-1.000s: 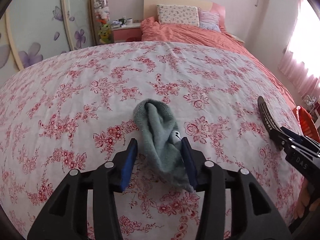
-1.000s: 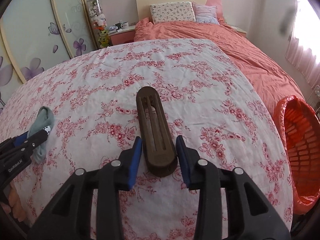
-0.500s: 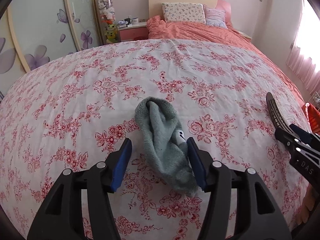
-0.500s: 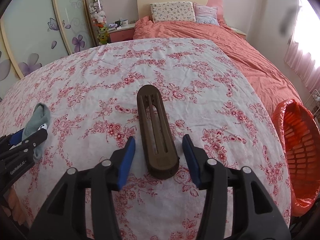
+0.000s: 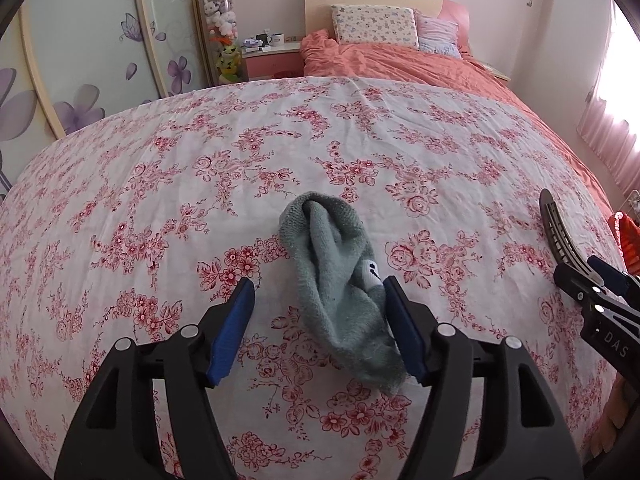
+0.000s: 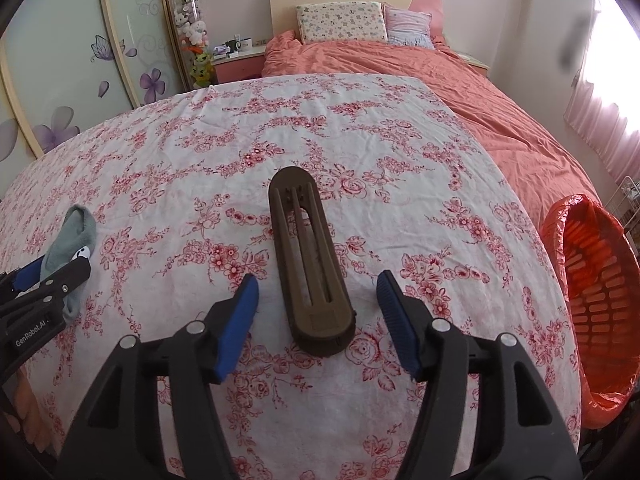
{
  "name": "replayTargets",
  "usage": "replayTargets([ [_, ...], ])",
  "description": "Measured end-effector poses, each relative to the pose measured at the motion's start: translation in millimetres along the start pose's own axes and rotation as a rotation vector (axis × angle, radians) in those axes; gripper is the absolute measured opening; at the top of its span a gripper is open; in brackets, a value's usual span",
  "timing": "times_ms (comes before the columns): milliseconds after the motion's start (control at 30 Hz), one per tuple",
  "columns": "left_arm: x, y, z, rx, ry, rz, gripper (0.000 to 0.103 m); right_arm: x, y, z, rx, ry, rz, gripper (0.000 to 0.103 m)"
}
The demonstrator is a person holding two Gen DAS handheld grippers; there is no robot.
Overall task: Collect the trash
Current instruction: 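Grasp the brown hair clip with the right tool while the left tool regrasps the sock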
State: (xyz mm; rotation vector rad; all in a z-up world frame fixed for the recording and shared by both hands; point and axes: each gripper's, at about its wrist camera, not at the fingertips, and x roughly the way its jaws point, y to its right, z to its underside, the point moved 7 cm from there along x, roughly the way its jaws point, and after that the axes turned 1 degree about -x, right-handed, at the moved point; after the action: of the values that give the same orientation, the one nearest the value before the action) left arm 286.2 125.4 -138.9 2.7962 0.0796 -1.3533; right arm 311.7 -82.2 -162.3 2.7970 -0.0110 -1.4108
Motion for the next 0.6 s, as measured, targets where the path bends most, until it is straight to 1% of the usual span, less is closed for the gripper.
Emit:
replayTargets([
  [200,0.1,-0.6,0.0,-0.001,-0.001,-0.001,0.068,0.3,-1.0,0.1,0.000,-0.001,-0.004,0.063],
  [400,-0.1,-1.4,0.2,-0.002,-0.001,-0.001,0.068,0.9,-1.9,0.3,-0.003,-0.003,-0.010,0.066],
  [600,0.0,-1.2,0.0,-0.002,-0.001,0.000,0.068,0.8,-1.7,0.2,-0.002,-0.002,-0.010,0.066],
])
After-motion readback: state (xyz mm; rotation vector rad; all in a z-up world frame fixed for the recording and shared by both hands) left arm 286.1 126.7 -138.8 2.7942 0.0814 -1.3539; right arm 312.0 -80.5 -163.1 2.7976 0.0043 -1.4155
